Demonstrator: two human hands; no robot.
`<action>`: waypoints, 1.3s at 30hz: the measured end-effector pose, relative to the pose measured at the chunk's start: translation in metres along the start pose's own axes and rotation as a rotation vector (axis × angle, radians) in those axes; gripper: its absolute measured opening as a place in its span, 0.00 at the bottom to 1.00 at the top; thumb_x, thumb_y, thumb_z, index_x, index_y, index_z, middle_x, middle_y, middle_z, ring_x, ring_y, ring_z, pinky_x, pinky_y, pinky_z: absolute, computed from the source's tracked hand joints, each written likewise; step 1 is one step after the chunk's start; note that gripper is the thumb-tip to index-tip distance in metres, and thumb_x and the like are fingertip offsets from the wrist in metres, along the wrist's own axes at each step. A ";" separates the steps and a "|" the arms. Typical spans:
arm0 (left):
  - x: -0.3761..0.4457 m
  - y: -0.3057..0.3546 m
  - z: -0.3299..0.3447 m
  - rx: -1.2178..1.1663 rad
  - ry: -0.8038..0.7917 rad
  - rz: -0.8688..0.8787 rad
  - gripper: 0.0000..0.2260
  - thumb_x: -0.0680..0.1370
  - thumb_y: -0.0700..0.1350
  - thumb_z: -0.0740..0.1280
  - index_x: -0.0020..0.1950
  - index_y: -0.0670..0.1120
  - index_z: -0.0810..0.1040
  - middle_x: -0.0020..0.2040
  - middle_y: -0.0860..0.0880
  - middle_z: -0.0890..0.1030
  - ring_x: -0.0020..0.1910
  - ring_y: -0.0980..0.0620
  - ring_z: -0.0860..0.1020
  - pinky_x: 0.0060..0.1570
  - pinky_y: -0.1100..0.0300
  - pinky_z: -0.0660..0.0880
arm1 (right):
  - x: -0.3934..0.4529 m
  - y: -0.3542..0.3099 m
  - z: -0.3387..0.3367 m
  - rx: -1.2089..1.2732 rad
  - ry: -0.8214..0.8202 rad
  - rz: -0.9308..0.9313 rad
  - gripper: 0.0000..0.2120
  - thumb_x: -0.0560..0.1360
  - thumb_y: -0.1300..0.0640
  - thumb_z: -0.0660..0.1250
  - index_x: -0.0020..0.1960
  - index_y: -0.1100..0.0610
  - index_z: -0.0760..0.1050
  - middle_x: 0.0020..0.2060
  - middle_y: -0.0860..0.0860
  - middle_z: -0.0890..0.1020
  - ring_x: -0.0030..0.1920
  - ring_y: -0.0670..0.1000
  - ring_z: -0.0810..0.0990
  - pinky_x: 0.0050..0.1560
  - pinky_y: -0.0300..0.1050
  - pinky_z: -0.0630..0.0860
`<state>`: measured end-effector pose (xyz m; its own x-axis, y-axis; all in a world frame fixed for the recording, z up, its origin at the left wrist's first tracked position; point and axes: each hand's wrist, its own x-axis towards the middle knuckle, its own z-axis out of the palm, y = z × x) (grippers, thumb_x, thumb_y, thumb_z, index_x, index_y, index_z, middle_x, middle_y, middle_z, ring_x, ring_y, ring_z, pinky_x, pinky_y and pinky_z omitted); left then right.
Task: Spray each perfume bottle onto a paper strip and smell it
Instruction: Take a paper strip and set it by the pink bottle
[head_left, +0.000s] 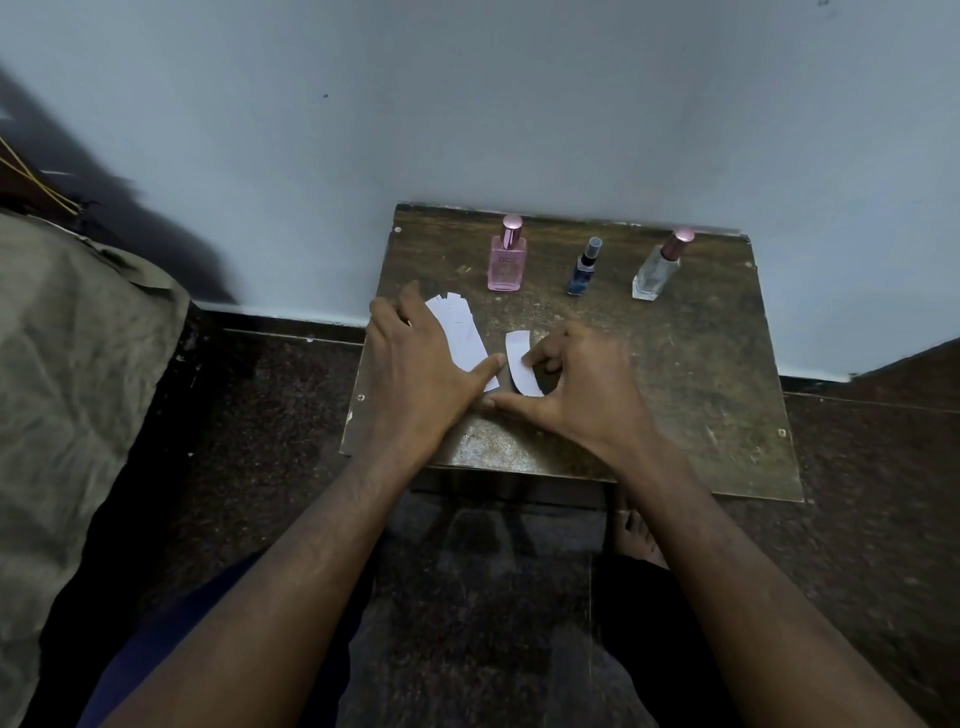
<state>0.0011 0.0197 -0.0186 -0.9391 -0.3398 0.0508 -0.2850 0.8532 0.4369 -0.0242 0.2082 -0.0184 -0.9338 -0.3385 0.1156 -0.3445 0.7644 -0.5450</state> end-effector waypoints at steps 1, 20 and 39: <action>-0.001 0.003 -0.001 -0.001 -0.010 0.006 0.53 0.68 0.68 0.79 0.80 0.39 0.61 0.69 0.38 0.68 0.67 0.39 0.72 0.68 0.51 0.71 | -0.001 0.002 -0.001 0.000 -0.004 -0.007 0.31 0.62 0.25 0.77 0.47 0.53 0.86 0.41 0.48 0.80 0.39 0.47 0.79 0.39 0.42 0.76; 0.006 0.002 -0.013 -0.117 -0.082 -0.026 0.43 0.71 0.63 0.73 0.80 0.45 0.65 0.72 0.42 0.70 0.71 0.39 0.69 0.69 0.47 0.70 | 0.003 -0.006 0.010 -0.001 0.052 0.009 0.20 0.77 0.49 0.75 0.67 0.54 0.82 0.49 0.51 0.78 0.45 0.50 0.79 0.48 0.49 0.80; 0.030 0.021 0.003 -0.342 0.059 0.142 0.26 0.78 0.47 0.72 0.75 0.44 0.74 0.70 0.49 0.78 0.69 0.48 0.73 0.68 0.57 0.70 | 0.087 -0.019 0.016 0.225 0.338 0.044 0.17 0.77 0.61 0.76 0.65 0.55 0.80 0.48 0.48 0.88 0.37 0.45 0.86 0.48 0.29 0.76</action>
<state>-0.0337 0.0285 -0.0102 -0.9493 -0.2578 0.1799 -0.0623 0.7151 0.6962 -0.0971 0.1550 -0.0113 -0.9391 -0.0798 0.3343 -0.3089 0.6222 -0.7193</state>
